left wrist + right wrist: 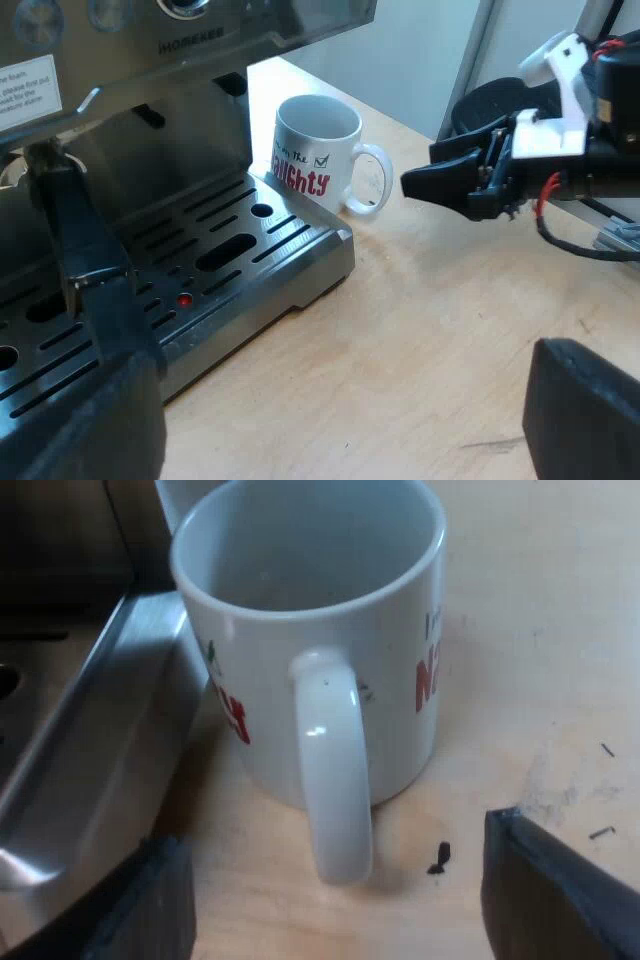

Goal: Place mug into machine

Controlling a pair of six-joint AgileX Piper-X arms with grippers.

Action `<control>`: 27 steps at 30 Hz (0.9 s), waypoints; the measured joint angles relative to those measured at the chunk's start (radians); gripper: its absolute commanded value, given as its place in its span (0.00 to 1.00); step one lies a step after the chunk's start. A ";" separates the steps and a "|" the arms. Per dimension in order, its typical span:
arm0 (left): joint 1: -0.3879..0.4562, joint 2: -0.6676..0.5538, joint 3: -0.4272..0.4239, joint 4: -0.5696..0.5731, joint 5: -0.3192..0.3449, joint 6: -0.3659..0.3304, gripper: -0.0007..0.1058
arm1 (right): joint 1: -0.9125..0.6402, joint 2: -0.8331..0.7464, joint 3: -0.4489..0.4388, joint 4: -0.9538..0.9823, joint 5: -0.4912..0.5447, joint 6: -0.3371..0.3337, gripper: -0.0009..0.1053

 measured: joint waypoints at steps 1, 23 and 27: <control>0.000 0.000 0.000 0.000 0.000 0.000 0.75 | 0.000 0.029 0.000 -0.033 0.000 0.007 0.59; 0.000 0.000 0.000 0.000 0.000 0.000 0.75 | 0.000 0.359 -0.206 -0.115 -0.021 0.025 0.59; 0.000 0.000 0.000 0.000 0.000 0.000 0.75 | 0.000 0.359 -0.206 -0.115 -0.021 0.025 0.44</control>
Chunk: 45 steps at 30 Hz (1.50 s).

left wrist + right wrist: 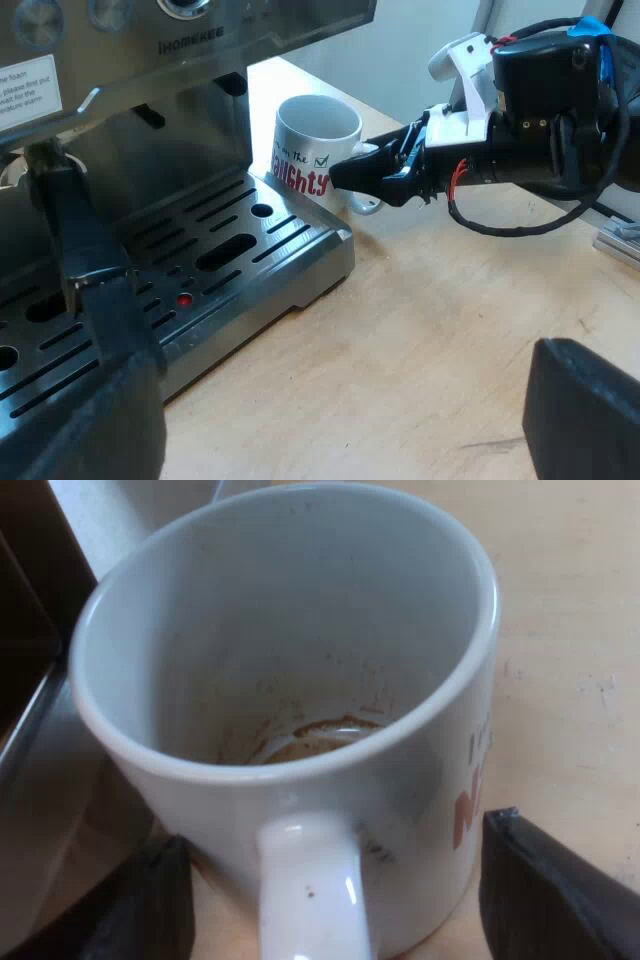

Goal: Place mug into machine

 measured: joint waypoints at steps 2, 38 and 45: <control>0.000 0.000 0.000 0.000 0.000 0.000 0.75 | 0.000 0.000 0.000 0.000 -0.004 0.000 0.31; 0.000 0.000 0.000 0.027 0.002 0.000 0.75 | 0.012 -0.820 0.009 0.758 -0.001 -0.034 0.01; 0.000 0.000 0.000 0.089 0.043 0.011 0.75 | 0.144 -1.059 0.009 1.025 0.004 -0.051 0.01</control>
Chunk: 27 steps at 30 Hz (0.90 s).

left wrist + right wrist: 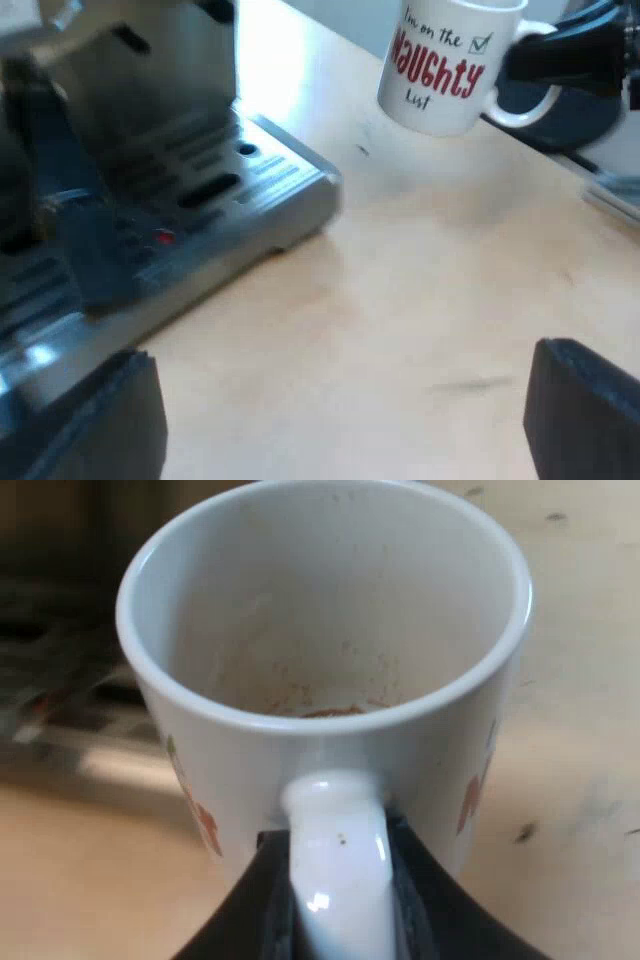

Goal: Place mug into machine

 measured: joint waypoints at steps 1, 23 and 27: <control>0.000 0.000 0.000 0.001 0.046 0.006 0.75 | 0.036 -0.037 -0.004 0.053 0.000 0.000 0.01; 0.000 -0.230 0.004 0.148 -0.134 0.079 0.75 | 0.554 0.025 -0.102 0.226 0.210 0.005 0.01; 0.000 -0.230 0.031 0.145 -0.154 0.080 0.75 | 0.566 0.114 -0.102 0.119 0.259 0.005 0.01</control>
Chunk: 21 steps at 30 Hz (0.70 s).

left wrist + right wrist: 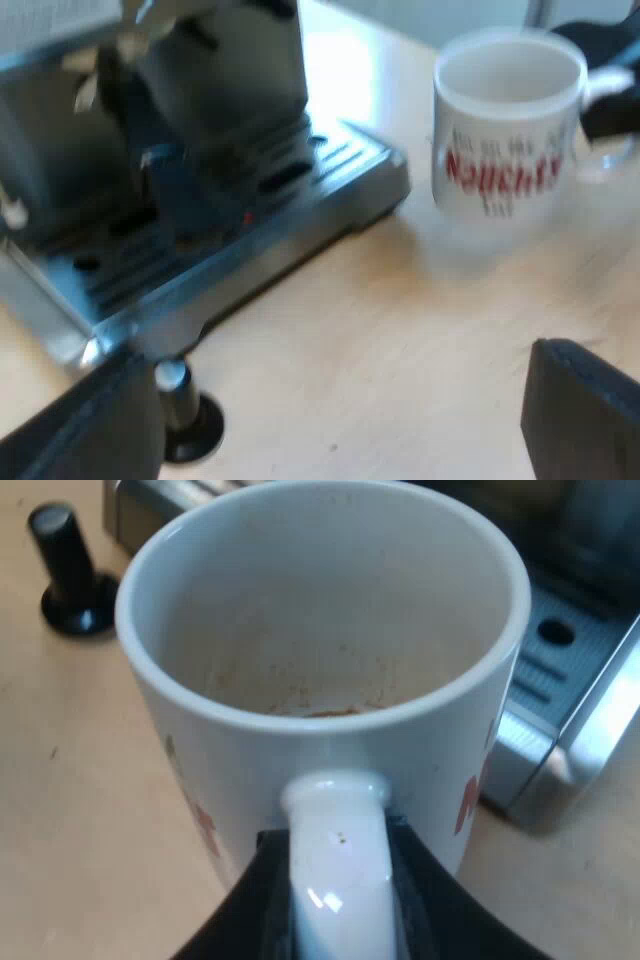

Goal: Place mug into machine

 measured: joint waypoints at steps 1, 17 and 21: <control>0.000 0.000 0.006 0.000 -0.003 0.000 0.75 | 0.000 0.010 0.000 -0.015 0.007 0.000 0.01; 0.000 0.002 0.061 -0.128 -0.025 0.006 0.75 | 0.007 0.458 -0.001 -0.505 -0.013 0.106 0.01; 0.000 0.002 0.061 -0.129 -0.025 0.006 0.75 | 0.029 0.539 -0.001 -0.619 -0.013 0.106 0.01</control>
